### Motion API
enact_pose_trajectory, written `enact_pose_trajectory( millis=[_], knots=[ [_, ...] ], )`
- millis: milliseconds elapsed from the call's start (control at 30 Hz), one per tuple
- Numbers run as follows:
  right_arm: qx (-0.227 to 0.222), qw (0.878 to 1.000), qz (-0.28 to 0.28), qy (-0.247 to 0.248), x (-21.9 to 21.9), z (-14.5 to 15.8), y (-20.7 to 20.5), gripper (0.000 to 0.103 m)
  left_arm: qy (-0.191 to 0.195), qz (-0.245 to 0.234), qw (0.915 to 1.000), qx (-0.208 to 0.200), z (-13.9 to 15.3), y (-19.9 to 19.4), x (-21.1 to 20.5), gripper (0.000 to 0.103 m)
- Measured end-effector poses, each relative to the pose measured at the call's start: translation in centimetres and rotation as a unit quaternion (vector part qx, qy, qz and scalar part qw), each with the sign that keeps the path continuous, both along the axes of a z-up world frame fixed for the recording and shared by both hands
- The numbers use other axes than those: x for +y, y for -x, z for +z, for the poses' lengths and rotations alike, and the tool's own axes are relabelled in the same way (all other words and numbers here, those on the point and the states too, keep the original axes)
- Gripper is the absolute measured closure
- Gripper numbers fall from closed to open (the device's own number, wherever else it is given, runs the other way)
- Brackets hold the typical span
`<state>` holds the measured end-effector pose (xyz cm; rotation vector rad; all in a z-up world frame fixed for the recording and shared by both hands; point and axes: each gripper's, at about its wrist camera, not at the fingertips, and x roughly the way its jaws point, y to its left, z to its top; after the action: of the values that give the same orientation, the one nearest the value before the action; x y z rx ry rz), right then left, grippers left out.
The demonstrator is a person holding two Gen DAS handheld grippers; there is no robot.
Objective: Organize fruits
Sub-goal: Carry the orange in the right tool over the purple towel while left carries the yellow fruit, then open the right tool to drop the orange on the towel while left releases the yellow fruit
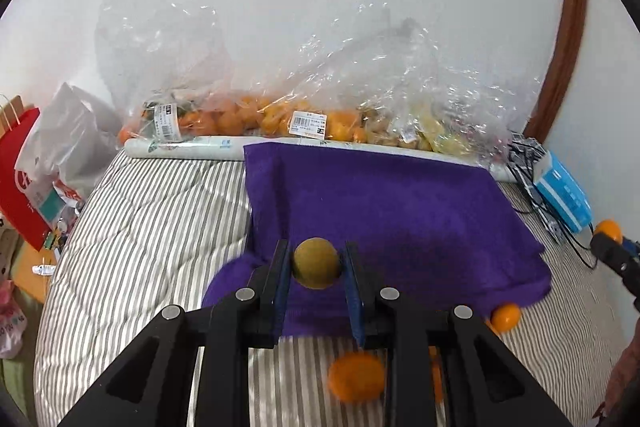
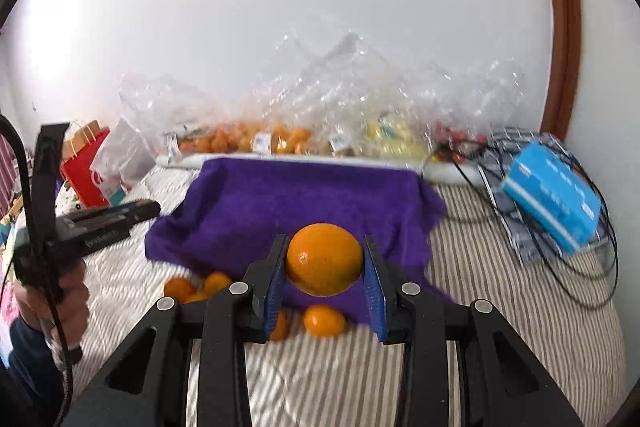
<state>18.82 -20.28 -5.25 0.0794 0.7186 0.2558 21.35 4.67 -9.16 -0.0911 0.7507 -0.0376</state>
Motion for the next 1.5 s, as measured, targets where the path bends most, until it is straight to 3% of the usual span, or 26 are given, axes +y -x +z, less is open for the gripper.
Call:
enact_pose_trajectory(
  millis=[167,400,533,667,1033,1300,1500],
  knots=[
    [-0.004,1.000,0.004,-0.009,1.1,0.3,-3.7,0.067,-0.005,-0.002,1.0000,-0.005,-0.5,-2.7,-0.8,0.079],
    [0.011,0.999,-0.002,-0.031,1.3,-3.3,-7.4,0.067,0.015,-0.007,0.9998,-0.013,-3.0,-3.5,-1.0,0.079],
    [0.035,0.998,-0.010,-0.043,0.4,-6.1,-8.1,0.067,0.017,-0.006,0.9998,-0.006,-4.1,-3.7,-1.1,0.079],
    [0.048,0.999,-0.022,-0.014,0.2,-7.7,-8.5,0.067,0.024,0.002,0.9997,0.002,-5.1,-4.1,-1.0,0.079],
    [0.059,0.998,-0.014,-0.027,0.4,-8.3,-8.7,0.067,0.009,-0.001,0.9999,0.004,-5.6,-4.1,-1.7,0.079],
    [0.071,0.997,0.002,-0.010,1.3,-9.3,-8.7,0.067,0.005,0.001,0.9998,0.021,-6.5,-4.4,-2.0,0.079],
    [0.058,0.998,0.000,-0.009,1.3,-8.9,-8.3,0.067,0.009,0.004,0.9996,0.025,-6.8,-4.4,-1.7,0.079]
  ],
)
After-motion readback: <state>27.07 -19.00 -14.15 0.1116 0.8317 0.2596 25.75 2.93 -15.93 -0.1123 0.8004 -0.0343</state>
